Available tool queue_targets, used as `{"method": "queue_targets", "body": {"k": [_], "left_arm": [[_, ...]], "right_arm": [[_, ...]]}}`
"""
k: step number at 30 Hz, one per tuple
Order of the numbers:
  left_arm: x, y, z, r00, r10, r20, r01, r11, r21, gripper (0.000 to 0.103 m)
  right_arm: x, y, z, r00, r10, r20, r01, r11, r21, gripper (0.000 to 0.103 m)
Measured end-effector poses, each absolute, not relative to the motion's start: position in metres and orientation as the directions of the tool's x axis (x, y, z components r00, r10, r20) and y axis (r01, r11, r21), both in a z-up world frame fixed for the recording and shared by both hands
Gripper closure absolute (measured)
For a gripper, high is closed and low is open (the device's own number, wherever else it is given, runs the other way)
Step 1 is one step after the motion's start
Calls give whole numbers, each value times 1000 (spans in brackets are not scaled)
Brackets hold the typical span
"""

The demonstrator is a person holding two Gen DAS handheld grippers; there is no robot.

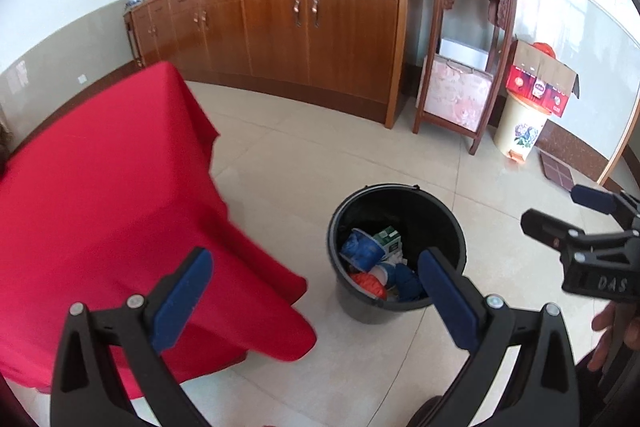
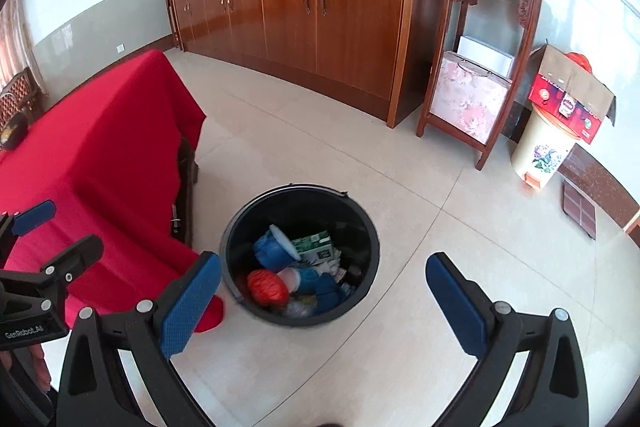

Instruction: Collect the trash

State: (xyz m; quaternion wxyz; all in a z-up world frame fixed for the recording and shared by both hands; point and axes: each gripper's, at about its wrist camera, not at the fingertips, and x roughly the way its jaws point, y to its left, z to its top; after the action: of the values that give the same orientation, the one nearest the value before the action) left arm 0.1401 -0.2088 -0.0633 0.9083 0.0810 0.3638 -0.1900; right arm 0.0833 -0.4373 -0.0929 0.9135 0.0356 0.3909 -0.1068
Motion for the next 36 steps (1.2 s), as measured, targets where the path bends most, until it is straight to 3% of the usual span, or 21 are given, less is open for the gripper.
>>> {"method": "queue_targets", "body": {"k": [21, 36], "left_arm": [[31, -123, 60, 818, -268, -510, 320, 947, 15, 0], [13, -93, 73, 859, -251, -447, 266, 964, -30, 0]], "right_arm": [[-63, -299, 51, 806, -185, -562, 156, 983, -100, 0], [-76, -284, 76, 831, -152, -535, 130, 988, -79, 0]]}}
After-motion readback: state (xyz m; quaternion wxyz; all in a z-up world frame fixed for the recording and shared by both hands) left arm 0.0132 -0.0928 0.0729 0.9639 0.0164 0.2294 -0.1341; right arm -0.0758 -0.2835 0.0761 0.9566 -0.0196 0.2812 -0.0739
